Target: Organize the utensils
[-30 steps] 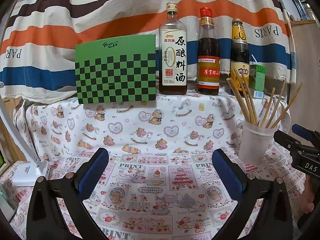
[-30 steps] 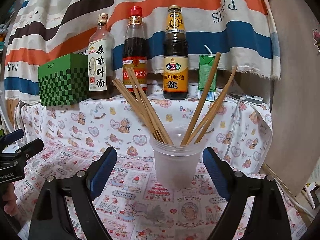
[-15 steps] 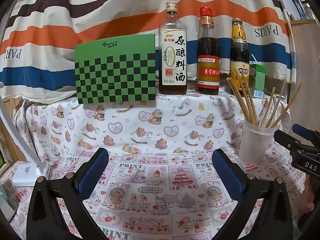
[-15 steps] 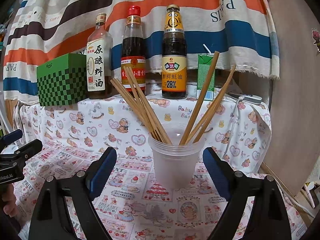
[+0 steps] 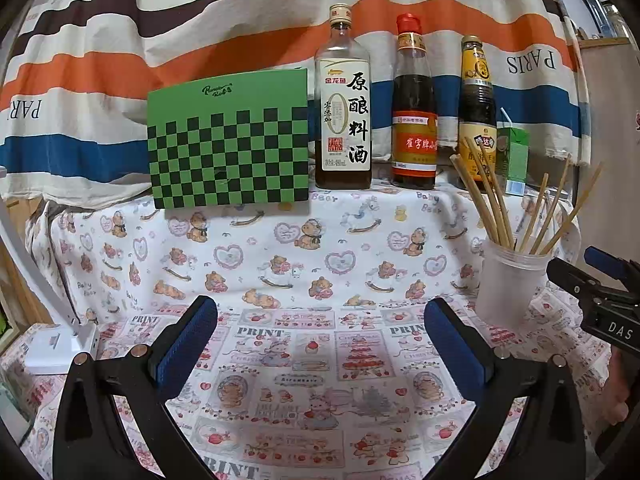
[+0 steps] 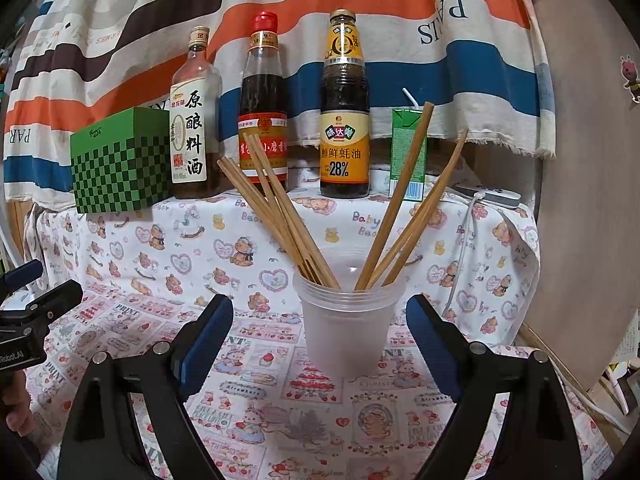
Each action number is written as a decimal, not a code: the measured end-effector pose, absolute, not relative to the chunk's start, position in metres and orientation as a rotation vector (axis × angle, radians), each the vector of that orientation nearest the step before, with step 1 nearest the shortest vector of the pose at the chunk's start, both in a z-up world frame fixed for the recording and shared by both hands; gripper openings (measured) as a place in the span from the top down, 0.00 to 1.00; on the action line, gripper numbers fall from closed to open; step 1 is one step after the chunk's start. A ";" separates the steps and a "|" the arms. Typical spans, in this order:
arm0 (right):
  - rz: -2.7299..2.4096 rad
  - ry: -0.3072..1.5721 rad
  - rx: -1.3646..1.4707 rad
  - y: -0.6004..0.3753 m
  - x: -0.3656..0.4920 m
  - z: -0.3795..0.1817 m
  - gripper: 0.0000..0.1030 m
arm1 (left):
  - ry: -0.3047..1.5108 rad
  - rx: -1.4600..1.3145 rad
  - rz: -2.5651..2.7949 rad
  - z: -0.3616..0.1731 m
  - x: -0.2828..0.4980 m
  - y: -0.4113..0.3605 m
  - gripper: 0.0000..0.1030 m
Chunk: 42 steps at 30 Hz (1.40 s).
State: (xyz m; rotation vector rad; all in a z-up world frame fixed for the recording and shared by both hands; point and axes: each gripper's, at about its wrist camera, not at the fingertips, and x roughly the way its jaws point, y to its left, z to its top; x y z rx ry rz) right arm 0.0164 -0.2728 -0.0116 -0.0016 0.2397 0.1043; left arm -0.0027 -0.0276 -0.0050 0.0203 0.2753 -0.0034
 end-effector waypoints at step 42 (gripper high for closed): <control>0.100 0.241 0.000 -0.275 0.017 -0.011 0.12 | 0.282 0.024 -0.001 -0.005 -0.002 -0.028 0.00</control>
